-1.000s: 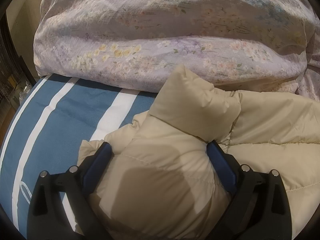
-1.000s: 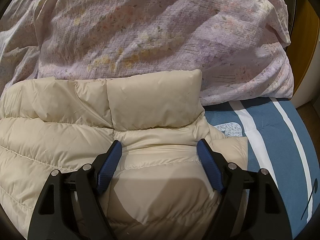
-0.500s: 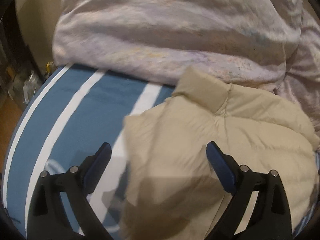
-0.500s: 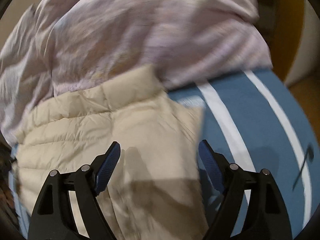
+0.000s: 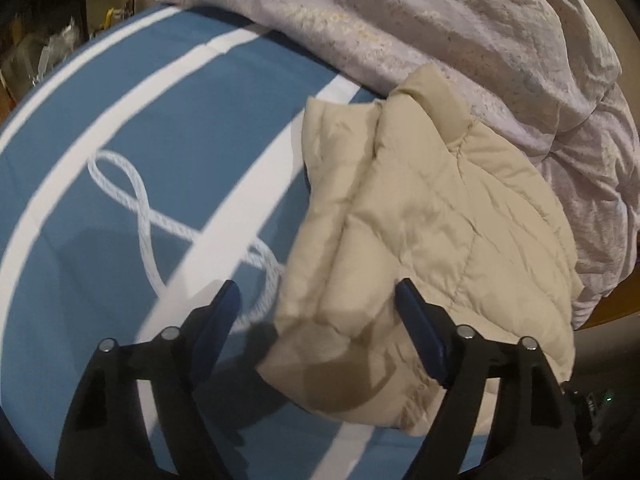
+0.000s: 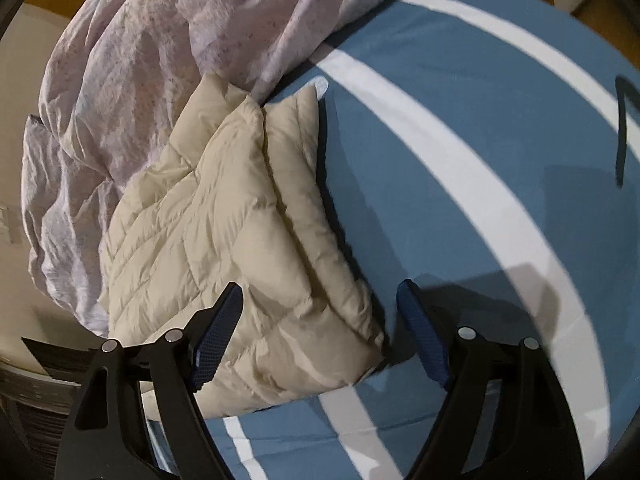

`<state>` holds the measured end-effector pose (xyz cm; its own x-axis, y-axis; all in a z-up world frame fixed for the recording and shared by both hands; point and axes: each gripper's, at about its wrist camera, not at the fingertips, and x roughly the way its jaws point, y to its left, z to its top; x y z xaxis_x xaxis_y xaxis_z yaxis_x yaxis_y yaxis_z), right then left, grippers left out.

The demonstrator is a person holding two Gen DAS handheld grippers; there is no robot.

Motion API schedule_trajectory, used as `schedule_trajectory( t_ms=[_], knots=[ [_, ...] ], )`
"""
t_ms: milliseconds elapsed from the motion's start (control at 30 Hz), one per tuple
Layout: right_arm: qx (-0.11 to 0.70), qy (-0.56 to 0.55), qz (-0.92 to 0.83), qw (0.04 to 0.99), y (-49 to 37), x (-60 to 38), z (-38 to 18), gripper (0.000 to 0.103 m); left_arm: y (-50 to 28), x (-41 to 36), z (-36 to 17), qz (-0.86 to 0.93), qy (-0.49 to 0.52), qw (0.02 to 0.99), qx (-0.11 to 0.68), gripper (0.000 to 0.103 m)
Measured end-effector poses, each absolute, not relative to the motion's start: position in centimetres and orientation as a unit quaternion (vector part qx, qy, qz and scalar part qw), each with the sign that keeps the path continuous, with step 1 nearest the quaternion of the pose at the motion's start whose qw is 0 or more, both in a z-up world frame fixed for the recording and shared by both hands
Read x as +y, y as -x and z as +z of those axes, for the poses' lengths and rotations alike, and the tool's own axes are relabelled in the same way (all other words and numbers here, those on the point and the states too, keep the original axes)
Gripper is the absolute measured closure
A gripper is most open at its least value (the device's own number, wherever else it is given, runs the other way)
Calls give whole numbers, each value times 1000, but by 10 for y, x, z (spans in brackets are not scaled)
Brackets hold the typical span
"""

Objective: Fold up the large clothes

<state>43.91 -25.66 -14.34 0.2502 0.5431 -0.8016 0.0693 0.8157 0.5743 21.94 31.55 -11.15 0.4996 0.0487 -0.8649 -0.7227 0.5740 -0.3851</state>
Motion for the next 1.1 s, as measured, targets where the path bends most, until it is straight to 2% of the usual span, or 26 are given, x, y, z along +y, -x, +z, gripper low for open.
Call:
schedule_trajectory(
  t_ms=[67,133,233,300,367,400,467,567,833,1100],
  knots=[
    [595,-272,168,737,-429,-254,-144,34,-217,310,-112,244,400,771,431,31],
    [594,-274,170,737,-424,-252,-142,37,-216,305,-111,237,412,768,428,36],
    [595,-284,169,733,-420,-252,-145,55,-215,300,-111,240,425,765,420,43],
    [593,-316,169,721,-420,-257,-148,67,-216,298,-112,240,437,762,413,51],
    [586,-340,172,715,-417,-261,-147,75,-218,298,-111,239,445,762,405,66],
    [583,-345,173,714,-415,-261,-146,79,-217,297,-110,240,447,763,402,70],
    [577,-348,178,718,-412,-261,-140,83,-216,295,-104,235,451,767,391,83],
    [569,-351,187,720,-408,-260,-130,86,-210,294,-93,233,446,776,380,89],
    [570,-345,220,712,-377,-250,-111,87,-168,304,-67,240,444,791,347,90],
    [586,-311,247,706,-331,-230,-106,87,-97,310,-65,267,448,784,336,90]
  ],
)
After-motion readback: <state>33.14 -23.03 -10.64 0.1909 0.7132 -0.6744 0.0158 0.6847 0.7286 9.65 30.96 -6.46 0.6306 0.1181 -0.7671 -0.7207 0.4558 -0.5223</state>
